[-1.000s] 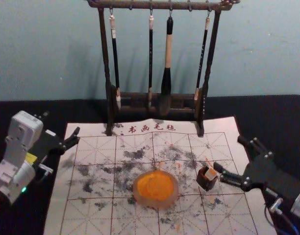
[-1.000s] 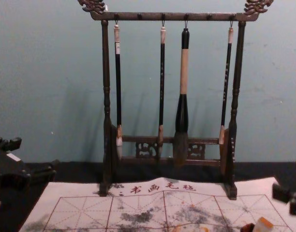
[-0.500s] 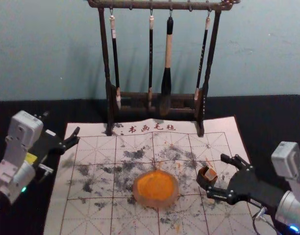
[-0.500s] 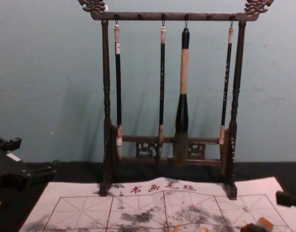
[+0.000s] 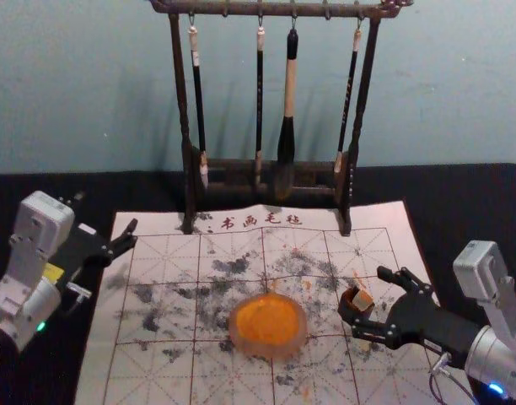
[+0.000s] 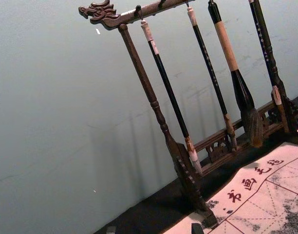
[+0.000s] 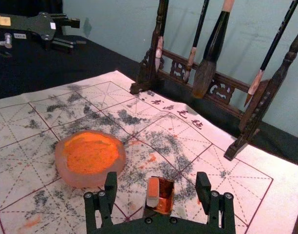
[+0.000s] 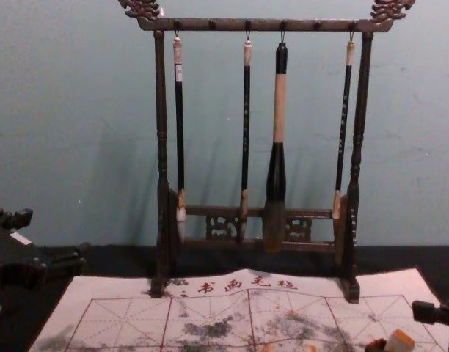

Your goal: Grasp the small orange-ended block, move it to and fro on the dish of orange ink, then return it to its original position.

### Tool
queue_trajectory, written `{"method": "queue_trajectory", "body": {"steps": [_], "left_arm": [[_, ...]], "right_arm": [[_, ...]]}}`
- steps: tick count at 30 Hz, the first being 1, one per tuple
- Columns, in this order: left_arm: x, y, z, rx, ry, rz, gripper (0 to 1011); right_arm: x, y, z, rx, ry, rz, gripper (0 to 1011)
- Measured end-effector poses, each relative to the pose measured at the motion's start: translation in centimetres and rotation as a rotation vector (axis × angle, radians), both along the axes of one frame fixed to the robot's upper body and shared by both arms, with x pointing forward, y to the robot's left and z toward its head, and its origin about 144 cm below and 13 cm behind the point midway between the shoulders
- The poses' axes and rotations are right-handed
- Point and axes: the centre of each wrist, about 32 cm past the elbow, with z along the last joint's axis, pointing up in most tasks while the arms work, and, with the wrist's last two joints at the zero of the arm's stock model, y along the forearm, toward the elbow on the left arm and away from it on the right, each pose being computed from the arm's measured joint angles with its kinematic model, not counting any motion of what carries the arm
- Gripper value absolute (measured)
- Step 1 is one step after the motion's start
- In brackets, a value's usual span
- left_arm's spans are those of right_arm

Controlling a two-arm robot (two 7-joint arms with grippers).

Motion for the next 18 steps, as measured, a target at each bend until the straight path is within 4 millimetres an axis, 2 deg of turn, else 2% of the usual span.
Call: {"method": "queue_trajectory", "body": {"steps": [18], "left_arm": [[0.00,0.00,0.00,0.000,0.000,0.000,1001]], "right_arm": [[0.32,0.09,-0.28,-0.002,0.022,-0.011,1000]]}}
